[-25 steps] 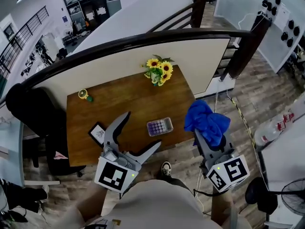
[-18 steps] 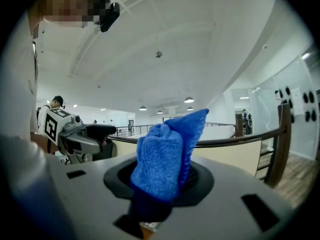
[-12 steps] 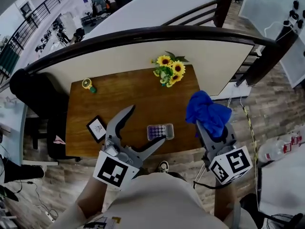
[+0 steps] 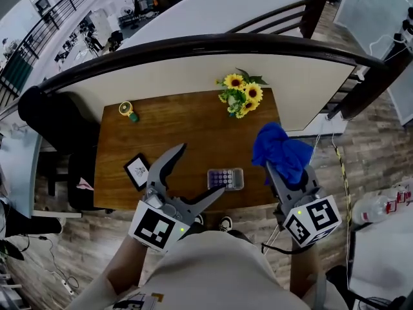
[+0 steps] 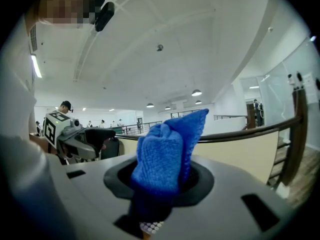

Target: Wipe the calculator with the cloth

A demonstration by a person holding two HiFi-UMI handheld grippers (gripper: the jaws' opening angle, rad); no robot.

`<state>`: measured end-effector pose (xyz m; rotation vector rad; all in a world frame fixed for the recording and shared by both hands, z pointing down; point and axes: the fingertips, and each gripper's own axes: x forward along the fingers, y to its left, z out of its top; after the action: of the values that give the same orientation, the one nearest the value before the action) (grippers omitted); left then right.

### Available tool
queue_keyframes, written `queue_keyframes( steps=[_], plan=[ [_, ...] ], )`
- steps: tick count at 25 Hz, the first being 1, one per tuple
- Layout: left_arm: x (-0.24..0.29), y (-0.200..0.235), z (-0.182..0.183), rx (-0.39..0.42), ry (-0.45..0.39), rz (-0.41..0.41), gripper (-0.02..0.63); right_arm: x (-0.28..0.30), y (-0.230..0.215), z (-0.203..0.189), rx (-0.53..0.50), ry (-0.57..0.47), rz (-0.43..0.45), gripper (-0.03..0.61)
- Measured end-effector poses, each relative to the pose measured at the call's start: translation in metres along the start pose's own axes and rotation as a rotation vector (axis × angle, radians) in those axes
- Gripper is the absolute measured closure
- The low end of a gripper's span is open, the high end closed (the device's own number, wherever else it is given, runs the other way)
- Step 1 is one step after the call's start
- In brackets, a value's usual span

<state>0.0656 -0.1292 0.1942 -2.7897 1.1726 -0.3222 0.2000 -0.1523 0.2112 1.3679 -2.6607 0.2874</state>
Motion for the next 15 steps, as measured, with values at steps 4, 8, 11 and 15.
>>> queue_keyframes(
  steps=[4, 8, 11, 15],
  plan=[
    [-0.002, 0.009, -0.010, 0.022, 0.019, -0.039, 0.175, 0.004, 0.007, -0.004, 0.021, 0.015, -0.023, 0.439],
    [0.004, 0.007, -0.023, 0.117, 0.028, -0.118, 0.175, 0.009, 0.008, -0.016, 0.041, 0.040, -0.061, 0.439],
    [0.007, -0.005, -0.038, 0.155, 0.029, -0.209, 0.169, 0.011, 0.008, -0.031, 0.066, 0.070, -0.084, 0.439],
    [0.016, -0.015, -0.069, 0.100, 0.045, -0.318, 0.161, 0.019, 0.008, -0.050, 0.076, 0.115, -0.103, 0.439]
  ],
)
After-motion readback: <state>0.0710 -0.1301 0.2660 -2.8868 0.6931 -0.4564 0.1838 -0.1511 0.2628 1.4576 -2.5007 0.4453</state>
